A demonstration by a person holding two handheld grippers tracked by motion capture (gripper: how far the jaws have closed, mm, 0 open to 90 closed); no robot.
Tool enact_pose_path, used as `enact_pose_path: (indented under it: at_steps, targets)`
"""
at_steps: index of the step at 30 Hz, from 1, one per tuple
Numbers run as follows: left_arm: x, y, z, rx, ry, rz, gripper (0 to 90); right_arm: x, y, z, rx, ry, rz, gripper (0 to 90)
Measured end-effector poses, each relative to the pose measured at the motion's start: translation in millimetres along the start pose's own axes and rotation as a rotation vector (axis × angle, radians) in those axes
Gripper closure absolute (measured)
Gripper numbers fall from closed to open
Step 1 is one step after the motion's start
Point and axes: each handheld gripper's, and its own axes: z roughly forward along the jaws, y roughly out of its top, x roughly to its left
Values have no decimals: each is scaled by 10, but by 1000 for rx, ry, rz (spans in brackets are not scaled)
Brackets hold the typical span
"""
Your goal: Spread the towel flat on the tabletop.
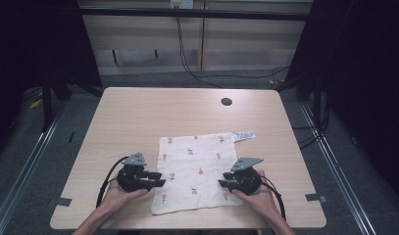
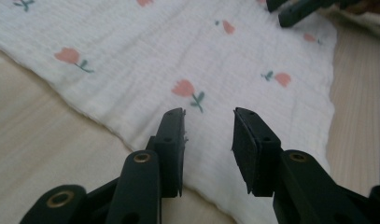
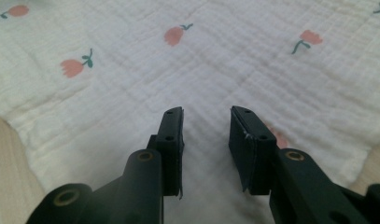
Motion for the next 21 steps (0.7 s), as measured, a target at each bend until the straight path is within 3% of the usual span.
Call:
enact_pose_path:
  at_steps: [5,9,14,19,21]
  targets:
    - [-38,-25,56,13,16,36,615,7,-22,-31,9,-16,-4,796]
    - [-27,-9,128,40,17,53,580,28,-37,-47,14,8,4,882]
    - [-56,-14,158,31,21,67,580,31,-40,-57,26,33,32,891]
    - [-92,-25,145,45,46,111,595,96,-71,-84,29,62,26,890]
    - [-100,-31,136,52,52,122,639,130,-86,-103,38,66,28,890]
